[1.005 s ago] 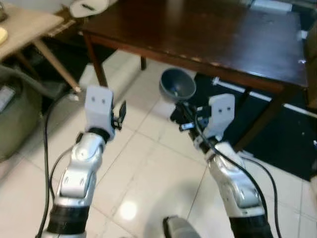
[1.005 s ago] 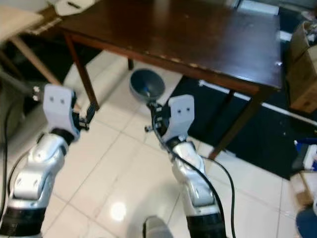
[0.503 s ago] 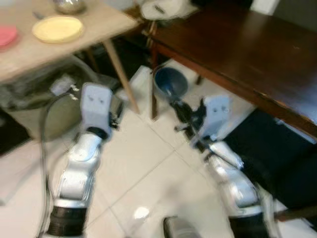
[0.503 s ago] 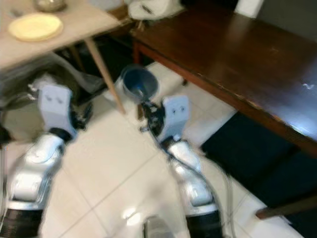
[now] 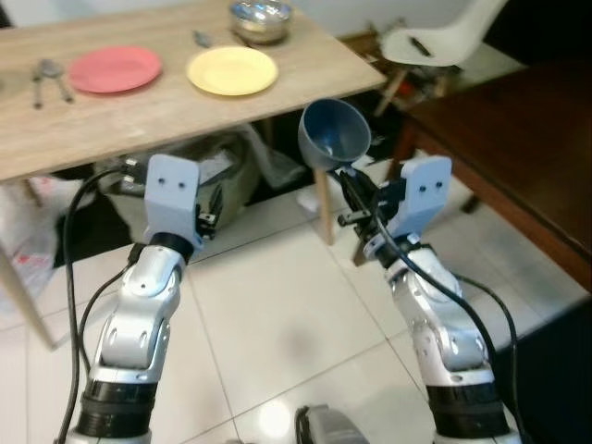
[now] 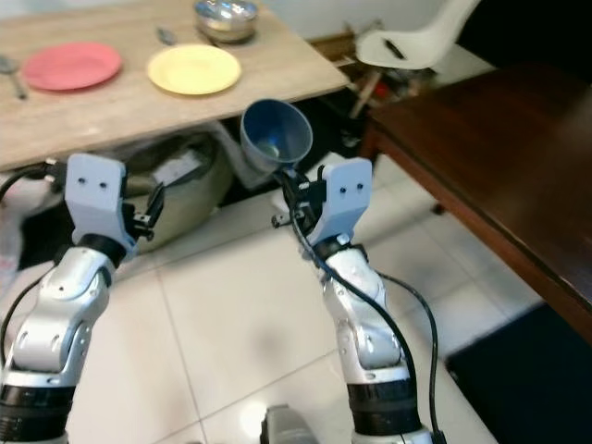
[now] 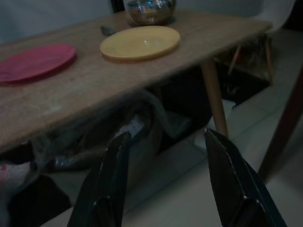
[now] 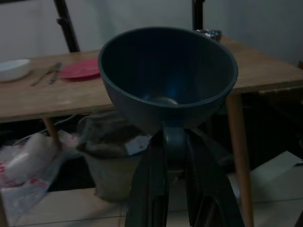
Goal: Setting the table
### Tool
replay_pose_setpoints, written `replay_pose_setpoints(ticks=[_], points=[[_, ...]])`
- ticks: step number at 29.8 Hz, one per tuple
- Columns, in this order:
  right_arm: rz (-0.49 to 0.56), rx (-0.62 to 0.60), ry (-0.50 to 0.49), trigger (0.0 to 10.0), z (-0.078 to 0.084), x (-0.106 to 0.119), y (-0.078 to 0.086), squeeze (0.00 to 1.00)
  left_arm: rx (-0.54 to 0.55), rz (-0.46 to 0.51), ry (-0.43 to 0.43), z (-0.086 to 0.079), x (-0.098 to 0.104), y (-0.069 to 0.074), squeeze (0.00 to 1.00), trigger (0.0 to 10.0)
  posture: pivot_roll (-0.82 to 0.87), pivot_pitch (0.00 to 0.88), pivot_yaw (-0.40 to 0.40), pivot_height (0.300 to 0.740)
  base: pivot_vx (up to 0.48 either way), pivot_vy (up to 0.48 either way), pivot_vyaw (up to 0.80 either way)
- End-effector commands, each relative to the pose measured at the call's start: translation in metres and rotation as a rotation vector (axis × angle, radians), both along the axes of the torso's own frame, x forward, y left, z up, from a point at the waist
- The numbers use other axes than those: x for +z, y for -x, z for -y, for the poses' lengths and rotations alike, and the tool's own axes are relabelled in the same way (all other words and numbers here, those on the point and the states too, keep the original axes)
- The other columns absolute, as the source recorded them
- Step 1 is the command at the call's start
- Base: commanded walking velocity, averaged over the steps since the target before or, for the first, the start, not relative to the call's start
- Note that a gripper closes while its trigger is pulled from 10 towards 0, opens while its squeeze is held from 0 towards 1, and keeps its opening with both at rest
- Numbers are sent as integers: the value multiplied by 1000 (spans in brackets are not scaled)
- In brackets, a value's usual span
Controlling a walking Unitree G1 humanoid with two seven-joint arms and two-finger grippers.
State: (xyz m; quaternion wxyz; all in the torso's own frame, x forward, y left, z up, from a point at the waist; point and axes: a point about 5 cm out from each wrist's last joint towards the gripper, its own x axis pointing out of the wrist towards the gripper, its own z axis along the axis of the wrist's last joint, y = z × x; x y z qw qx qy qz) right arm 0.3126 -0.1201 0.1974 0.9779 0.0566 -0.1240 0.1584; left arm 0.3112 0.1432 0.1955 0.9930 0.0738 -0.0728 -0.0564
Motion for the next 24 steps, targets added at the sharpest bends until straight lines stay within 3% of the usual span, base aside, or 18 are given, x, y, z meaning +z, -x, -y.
replay_pose_setpoints(ticks=[1,10,19,24], points=[[23,6,-25,10000,0,5,0,0,21,-15,-14,-6,-5,1,200,10000,-116,52,23,740,480,0,538],[64,-1,-92,10000,6,15,-2,0,21,-10,-18,-6,-4,1,216,10000,-109,52,26,740,480,0,0],[64,-131,-135,10000,29,18,-8,0,23,-8,-22,-7,-3,0,227,10000,-109,56,28,740,480,0,0],[65,-149,-140,10000,34,19,-9,0,22,-8,-22,-8,-3,0,227,10000,-110,57,29,740,480,0,0]])
